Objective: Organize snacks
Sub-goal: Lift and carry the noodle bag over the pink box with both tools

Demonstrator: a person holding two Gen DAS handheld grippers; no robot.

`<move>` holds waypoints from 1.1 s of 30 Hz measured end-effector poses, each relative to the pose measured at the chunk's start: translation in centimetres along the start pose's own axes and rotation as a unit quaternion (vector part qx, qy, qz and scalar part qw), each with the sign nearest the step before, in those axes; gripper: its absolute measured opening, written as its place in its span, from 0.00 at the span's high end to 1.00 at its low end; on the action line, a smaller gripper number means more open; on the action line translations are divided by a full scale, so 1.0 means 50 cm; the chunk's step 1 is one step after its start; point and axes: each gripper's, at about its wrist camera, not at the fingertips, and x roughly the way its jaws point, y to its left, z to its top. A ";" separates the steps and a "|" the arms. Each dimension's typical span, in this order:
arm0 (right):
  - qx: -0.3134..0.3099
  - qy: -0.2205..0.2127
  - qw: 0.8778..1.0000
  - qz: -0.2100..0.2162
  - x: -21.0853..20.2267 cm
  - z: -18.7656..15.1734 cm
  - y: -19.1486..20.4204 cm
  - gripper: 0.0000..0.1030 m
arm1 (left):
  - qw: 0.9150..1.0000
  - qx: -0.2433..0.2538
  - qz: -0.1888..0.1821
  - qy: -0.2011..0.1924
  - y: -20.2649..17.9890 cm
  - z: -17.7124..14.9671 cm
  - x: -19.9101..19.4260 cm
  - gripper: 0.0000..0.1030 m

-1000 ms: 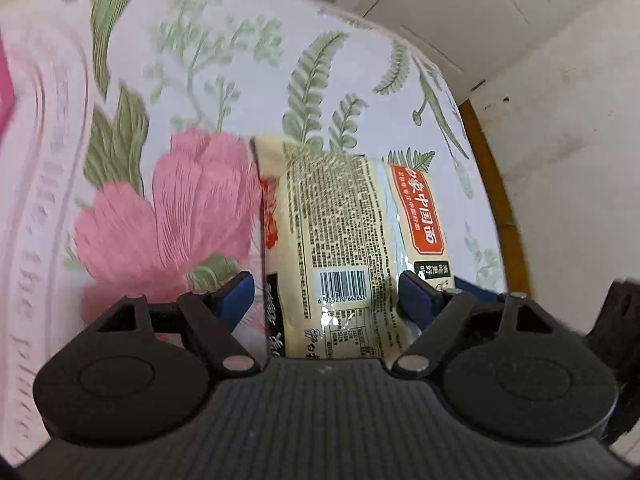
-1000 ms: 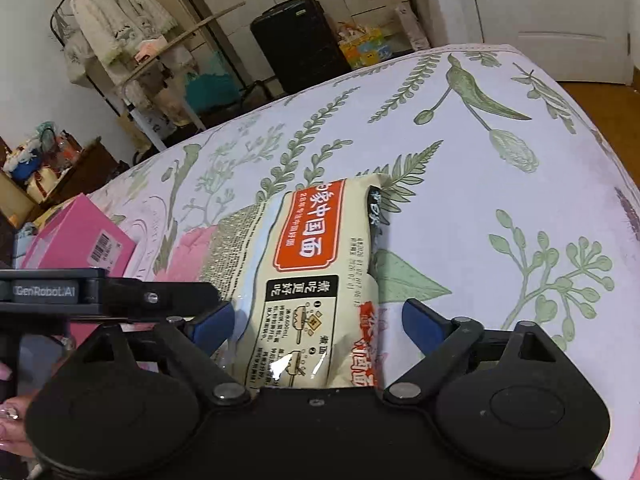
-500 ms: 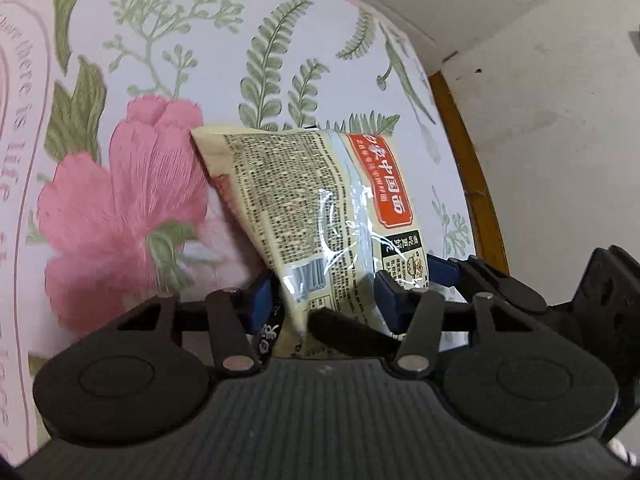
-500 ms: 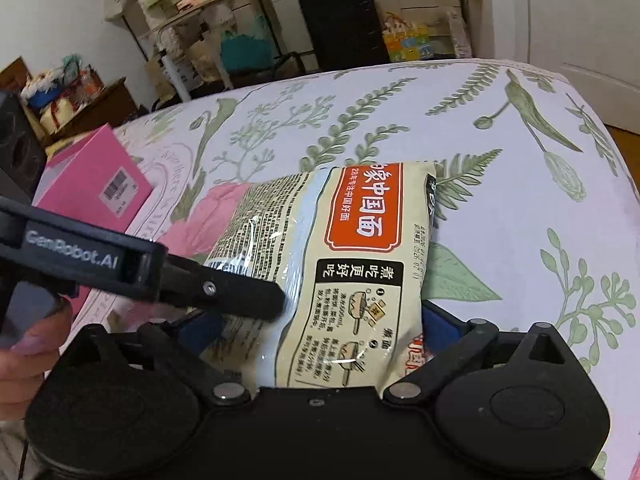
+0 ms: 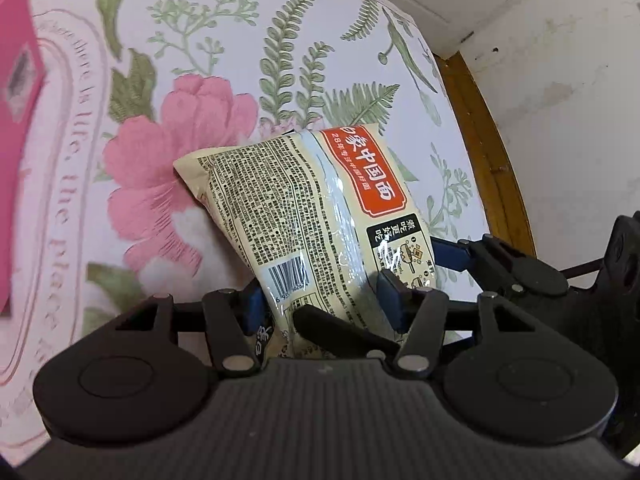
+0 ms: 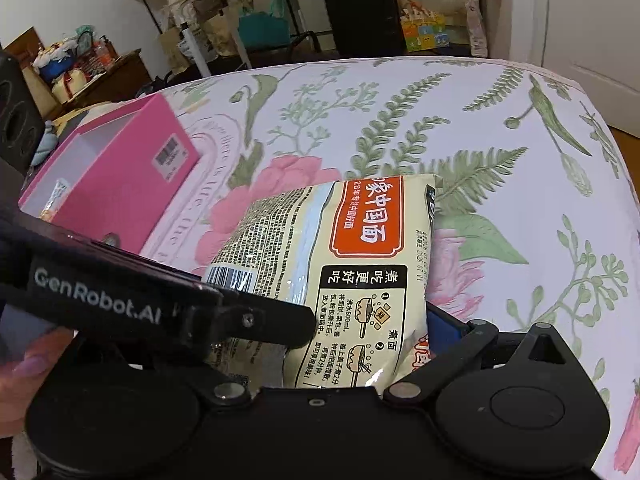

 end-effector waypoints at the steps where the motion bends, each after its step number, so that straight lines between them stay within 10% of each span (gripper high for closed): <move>1: -0.003 -0.001 1.000 0.001 -0.002 -0.002 0.008 0.00 | 1.000 -0.003 0.000 0.000 0.004 -0.003 -0.007 0.47; 33: -0.079 -0.045 0.995 0.041 -0.185 -0.038 0.285 0.01 | 0.997 0.069 0.009 -0.032 0.039 -0.119 -0.333 0.47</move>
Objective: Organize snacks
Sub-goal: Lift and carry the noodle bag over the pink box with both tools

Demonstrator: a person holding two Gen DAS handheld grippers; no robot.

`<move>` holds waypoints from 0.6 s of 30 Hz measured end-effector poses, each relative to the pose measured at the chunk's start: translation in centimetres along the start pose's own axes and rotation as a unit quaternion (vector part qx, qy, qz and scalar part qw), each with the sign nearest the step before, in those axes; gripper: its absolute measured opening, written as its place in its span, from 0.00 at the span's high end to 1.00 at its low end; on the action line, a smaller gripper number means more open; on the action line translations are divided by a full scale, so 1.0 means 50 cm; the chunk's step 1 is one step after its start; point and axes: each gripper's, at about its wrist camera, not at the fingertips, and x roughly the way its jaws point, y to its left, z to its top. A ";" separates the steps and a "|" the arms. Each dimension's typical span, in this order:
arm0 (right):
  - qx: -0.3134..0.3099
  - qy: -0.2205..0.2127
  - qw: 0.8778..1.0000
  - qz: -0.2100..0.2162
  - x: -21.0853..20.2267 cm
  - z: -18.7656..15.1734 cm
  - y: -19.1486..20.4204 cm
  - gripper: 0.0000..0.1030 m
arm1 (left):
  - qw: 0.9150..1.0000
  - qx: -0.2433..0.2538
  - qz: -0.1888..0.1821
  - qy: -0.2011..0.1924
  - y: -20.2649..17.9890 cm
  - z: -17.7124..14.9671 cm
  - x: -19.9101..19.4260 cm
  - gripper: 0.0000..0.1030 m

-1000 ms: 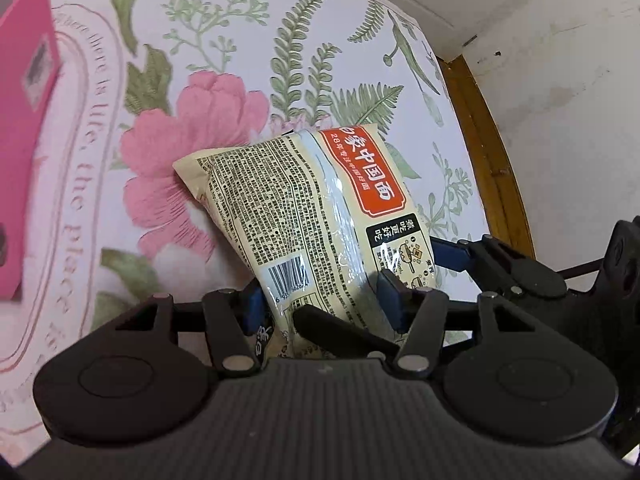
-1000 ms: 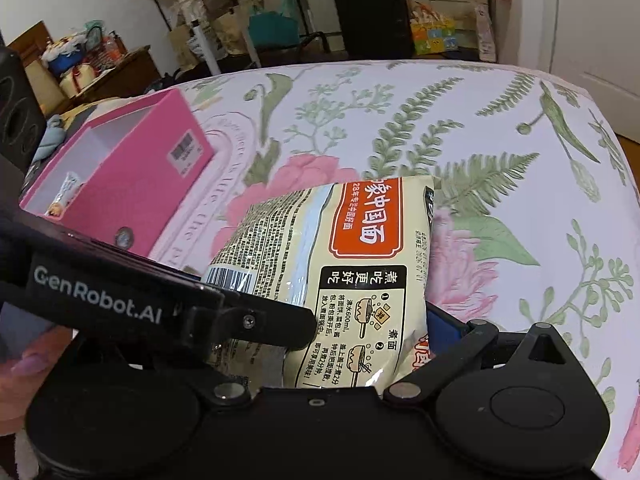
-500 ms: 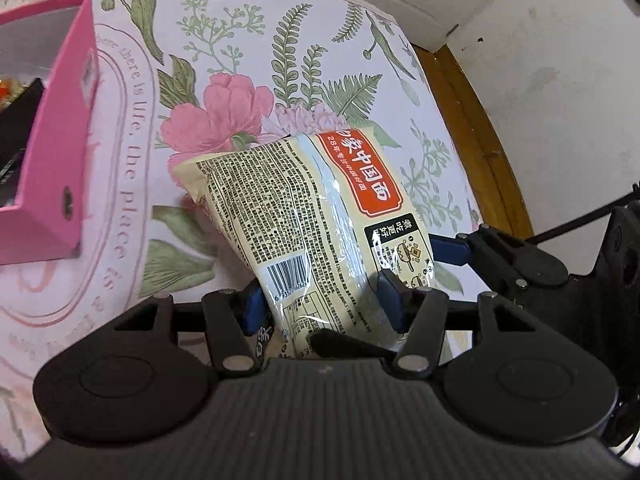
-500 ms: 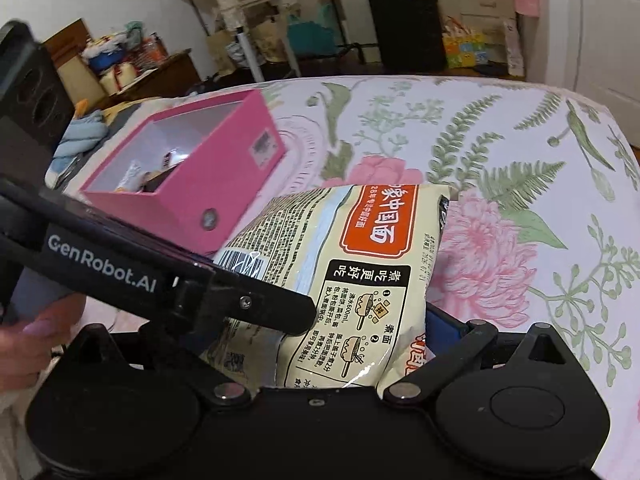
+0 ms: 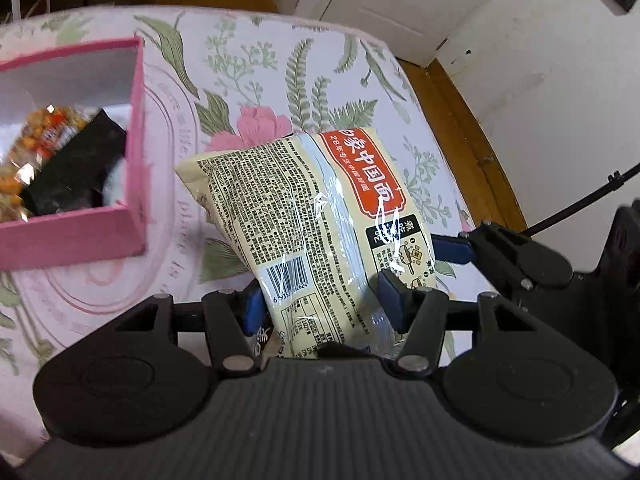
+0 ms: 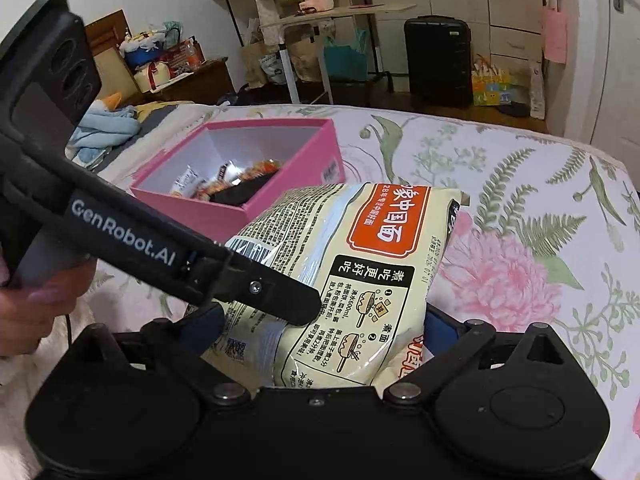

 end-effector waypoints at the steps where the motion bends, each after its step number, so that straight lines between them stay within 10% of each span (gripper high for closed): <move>1: -0.004 0.004 1.000 0.000 -0.001 0.008 0.012 0.01 | 1.000 0.007 0.001 -0.004 0.005 0.000 -0.013 0.47; 9: -0.034 0.012 0.999 0.015 0.026 0.108 0.116 0.02 | 0.996 0.066 0.032 -0.048 0.075 0.024 -0.135 0.47; 18: -0.054 -0.004 0.998 0.026 0.150 0.218 0.200 0.02 | 0.997 0.022 0.046 -0.059 0.260 0.105 -0.189 0.46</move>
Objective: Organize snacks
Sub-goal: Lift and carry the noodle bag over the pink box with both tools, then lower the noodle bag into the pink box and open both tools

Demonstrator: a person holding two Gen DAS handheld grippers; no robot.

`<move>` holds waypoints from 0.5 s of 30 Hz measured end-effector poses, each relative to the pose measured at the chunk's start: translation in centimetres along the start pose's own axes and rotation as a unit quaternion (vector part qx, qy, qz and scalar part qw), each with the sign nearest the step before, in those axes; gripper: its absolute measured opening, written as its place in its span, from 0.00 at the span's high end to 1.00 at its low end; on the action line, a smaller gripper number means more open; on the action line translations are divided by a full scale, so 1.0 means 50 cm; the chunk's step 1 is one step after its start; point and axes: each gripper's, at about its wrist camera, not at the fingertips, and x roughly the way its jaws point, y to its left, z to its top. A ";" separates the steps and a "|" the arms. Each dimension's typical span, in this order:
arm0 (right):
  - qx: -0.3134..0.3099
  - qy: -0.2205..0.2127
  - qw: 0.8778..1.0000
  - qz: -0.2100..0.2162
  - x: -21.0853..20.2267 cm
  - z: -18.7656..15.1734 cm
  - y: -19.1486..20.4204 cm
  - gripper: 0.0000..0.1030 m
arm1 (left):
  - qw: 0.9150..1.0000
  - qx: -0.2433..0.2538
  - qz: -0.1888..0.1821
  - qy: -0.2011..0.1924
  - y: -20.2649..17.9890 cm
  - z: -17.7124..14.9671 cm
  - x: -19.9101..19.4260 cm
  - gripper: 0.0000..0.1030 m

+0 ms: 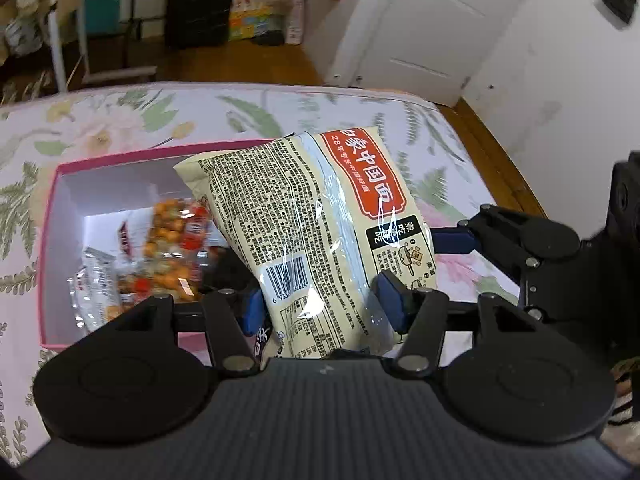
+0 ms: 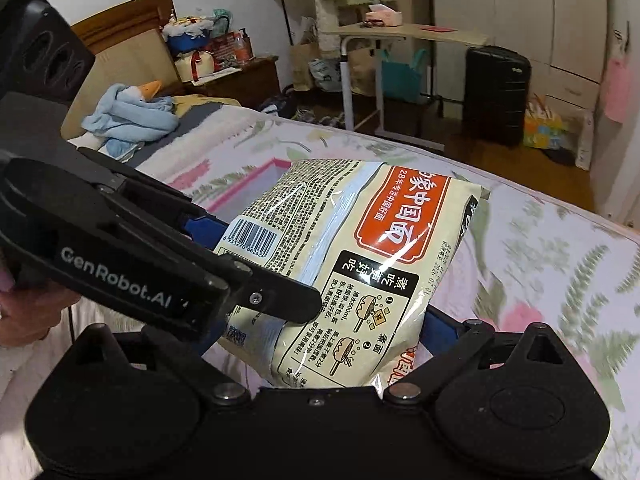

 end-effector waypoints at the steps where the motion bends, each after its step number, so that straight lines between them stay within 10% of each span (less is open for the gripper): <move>1: 0.006 0.001 1.000 0.003 0.019 0.010 -0.001 0.02 | 1.000 -0.011 0.000 0.004 0.023 0.008 0.008 0.46; 10: 0.055 0.044 0.997 0.024 0.200 0.050 -0.044 0.02 | 0.998 -0.055 0.034 0.005 0.159 0.043 0.131 0.46; 15: 0.028 0.069 0.997 -0.025 0.259 0.023 -0.034 0.03 | 0.992 -0.054 0.117 0.003 0.172 0.033 0.180 0.44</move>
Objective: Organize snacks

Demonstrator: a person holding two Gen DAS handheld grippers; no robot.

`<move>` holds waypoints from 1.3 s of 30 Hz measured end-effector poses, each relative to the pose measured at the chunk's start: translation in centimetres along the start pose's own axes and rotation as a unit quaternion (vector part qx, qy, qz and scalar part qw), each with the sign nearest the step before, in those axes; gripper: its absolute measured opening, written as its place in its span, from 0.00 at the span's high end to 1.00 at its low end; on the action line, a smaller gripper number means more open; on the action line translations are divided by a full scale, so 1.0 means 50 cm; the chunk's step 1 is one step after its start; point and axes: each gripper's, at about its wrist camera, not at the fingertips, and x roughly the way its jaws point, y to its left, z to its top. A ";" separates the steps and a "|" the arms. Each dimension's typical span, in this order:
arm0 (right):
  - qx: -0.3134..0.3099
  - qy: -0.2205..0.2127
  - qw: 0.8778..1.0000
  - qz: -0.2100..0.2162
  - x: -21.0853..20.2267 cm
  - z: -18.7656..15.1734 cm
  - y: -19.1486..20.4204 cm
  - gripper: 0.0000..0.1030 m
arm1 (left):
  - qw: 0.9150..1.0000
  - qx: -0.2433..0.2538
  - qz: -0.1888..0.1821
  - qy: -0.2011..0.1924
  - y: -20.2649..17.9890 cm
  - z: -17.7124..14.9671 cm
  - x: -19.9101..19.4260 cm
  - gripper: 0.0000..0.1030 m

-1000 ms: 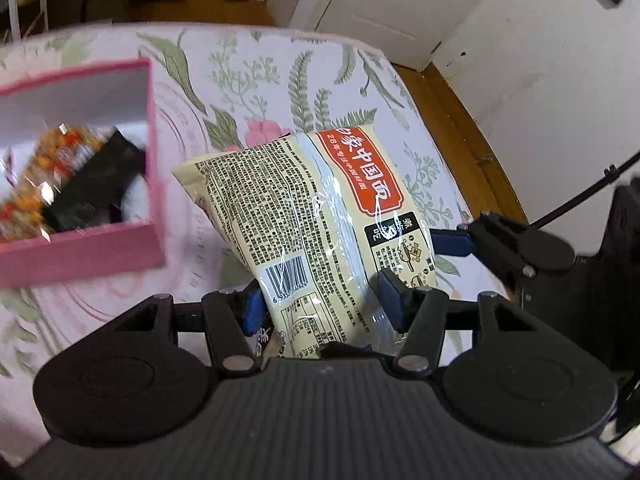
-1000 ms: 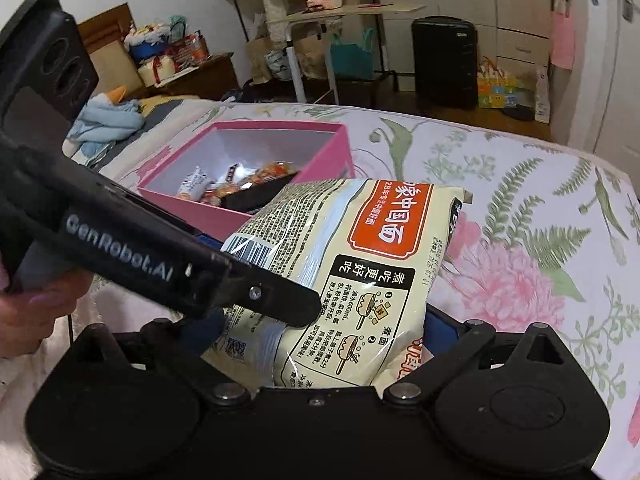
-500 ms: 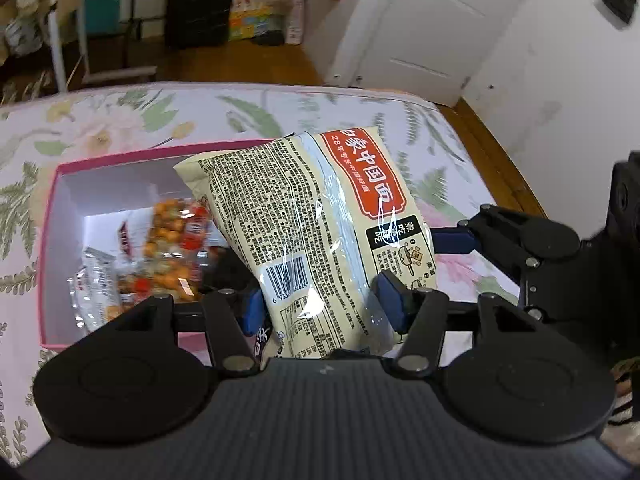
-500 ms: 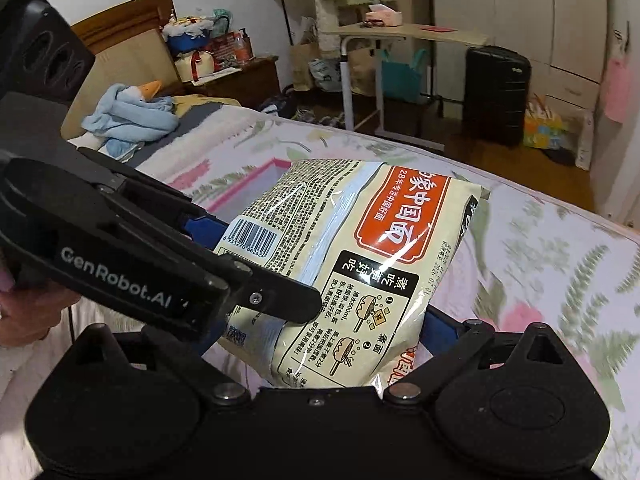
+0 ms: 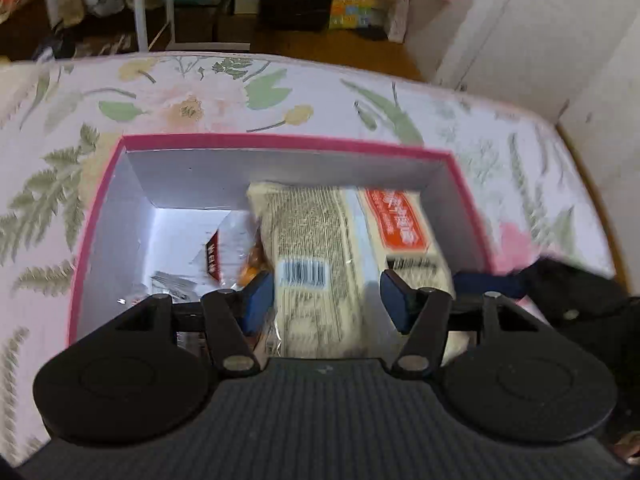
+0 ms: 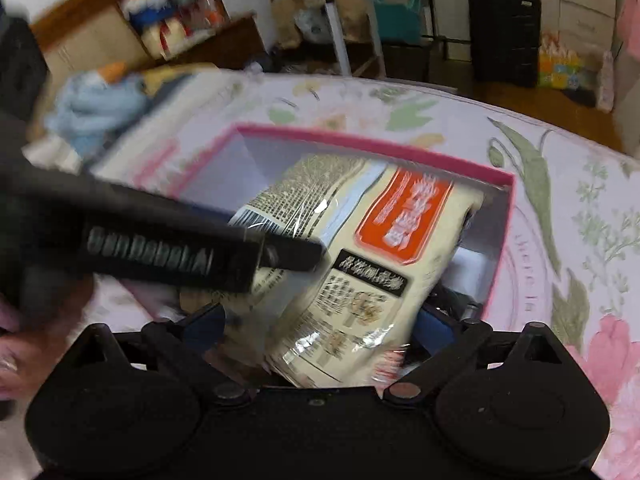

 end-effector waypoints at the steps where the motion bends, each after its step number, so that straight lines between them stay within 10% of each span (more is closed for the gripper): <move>1: -0.009 -0.006 1.000 -0.008 0.000 -0.009 0.005 0.03 | 1.000 0.004 0.000 0.000 0.000 -0.004 0.001 0.44; 22: 0.065 -0.118 0.989 -0.063 -0.225 -0.129 0.026 0.03 | 0.998 0.027 0.009 -0.059 -0.099 -0.073 -0.163 0.43; 26: 0.075 -0.136 0.984 -0.082 -0.279 -0.151 0.026 0.03 | 0.994 0.057 0.062 -0.068 -0.135 -0.099 -0.205 0.43; 39: 0.101 -0.190 0.969 -0.122 -0.469 -0.246 0.045 0.03 | 0.989 0.082 0.065 -0.103 -0.207 -0.195 -0.358 0.25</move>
